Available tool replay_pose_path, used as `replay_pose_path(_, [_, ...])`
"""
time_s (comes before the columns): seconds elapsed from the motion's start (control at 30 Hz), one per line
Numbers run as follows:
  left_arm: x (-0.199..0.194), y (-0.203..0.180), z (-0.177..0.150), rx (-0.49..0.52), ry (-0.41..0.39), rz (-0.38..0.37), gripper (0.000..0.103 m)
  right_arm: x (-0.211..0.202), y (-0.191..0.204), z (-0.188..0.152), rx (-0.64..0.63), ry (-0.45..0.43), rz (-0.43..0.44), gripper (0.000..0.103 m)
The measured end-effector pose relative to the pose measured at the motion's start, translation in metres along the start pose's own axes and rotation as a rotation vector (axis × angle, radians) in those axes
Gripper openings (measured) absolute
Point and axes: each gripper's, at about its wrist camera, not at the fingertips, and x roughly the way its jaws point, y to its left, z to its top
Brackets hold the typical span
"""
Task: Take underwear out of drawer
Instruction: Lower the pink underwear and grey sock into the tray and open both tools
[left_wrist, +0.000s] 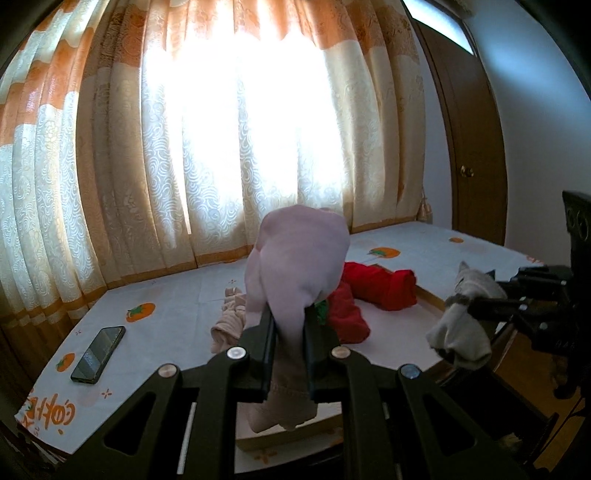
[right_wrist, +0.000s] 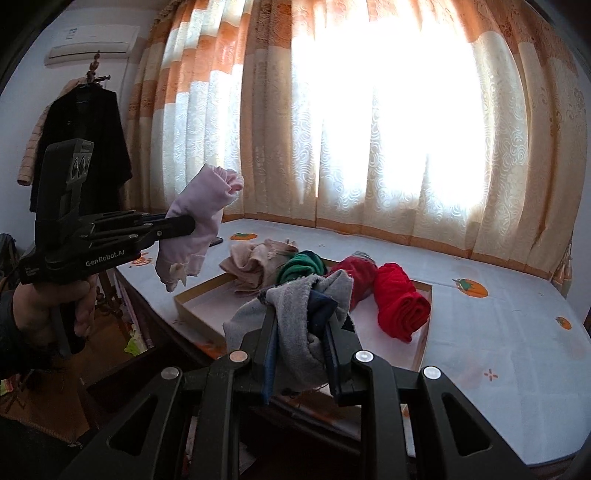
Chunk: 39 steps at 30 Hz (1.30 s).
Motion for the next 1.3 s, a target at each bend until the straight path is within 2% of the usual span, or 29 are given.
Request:
replay_pose_path(0.47, [0.043,-0.007,-0.013,0.071,0.176,-0.003,0.011,0.036,-0.028,0.004,0.074,0.112,-0.035,0.024])
replay_pose_path(0.87, [0.069,-0.009,-0.024,0.130,0.277,-0.010,0.011,0.061,-0.037,-0.003,0.092,0.188,-0.058,0.025])
replay_pose_path(1.3, [0.095,-0.014,-0.042,0.164,0.382,-0.011,0.014,0.082,-0.052,-0.011,0.094,0.297,-0.135,0.025])
